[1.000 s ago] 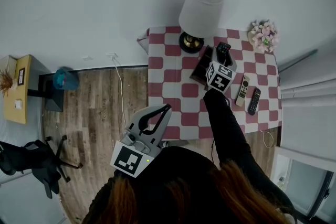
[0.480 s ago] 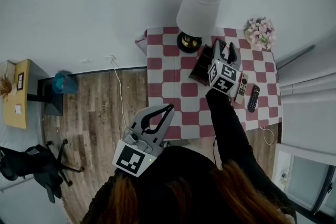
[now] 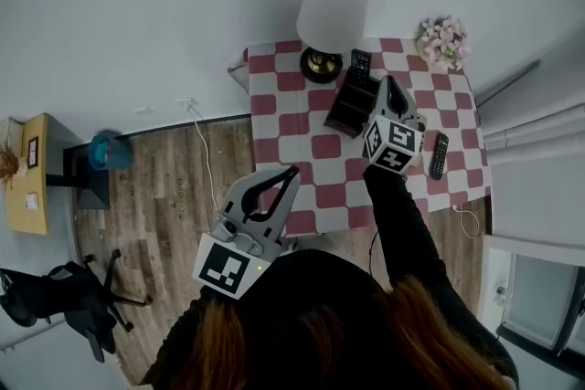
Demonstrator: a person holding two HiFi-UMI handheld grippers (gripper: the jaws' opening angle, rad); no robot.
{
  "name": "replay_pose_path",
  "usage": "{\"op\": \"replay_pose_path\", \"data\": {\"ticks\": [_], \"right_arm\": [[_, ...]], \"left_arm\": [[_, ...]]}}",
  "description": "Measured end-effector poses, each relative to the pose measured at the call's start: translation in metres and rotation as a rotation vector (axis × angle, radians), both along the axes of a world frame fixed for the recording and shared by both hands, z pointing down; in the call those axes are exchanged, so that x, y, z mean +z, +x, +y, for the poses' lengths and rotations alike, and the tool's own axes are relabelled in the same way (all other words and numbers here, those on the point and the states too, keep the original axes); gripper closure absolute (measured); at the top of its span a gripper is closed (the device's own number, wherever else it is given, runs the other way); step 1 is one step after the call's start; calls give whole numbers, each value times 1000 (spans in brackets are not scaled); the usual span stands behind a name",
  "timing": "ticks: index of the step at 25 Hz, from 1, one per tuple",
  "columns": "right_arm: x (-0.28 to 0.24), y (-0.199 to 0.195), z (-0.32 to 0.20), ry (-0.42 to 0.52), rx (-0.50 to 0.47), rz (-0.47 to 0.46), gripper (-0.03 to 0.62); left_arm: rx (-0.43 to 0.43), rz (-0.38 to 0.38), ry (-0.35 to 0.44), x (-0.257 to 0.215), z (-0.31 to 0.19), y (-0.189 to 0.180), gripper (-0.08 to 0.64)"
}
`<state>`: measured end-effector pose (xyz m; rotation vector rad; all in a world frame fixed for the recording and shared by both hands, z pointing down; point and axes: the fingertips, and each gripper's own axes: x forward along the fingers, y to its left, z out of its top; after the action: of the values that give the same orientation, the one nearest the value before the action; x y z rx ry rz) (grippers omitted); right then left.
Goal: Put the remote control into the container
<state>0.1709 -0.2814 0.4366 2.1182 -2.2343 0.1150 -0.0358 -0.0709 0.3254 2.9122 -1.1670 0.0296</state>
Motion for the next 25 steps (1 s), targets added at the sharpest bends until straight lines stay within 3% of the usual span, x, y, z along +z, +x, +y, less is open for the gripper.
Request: {"op": "replay_pose_path", "data": {"ticks": [7,14,19,25], "right_arm": [[-21,0,37,48,-32,5,577],[-43,-13,87,73,-106,-34,577],[-59,-20,126,84,-138,-113,577],[-75,-35,176,95,-202,-104,577]], "left_arm": [[35,12,3,-2,9,7,549],[70,16,19,-4,17,13,549],[111,20,25,-5,20,21,549],[148,42,37,-6,23,28,551]]}}
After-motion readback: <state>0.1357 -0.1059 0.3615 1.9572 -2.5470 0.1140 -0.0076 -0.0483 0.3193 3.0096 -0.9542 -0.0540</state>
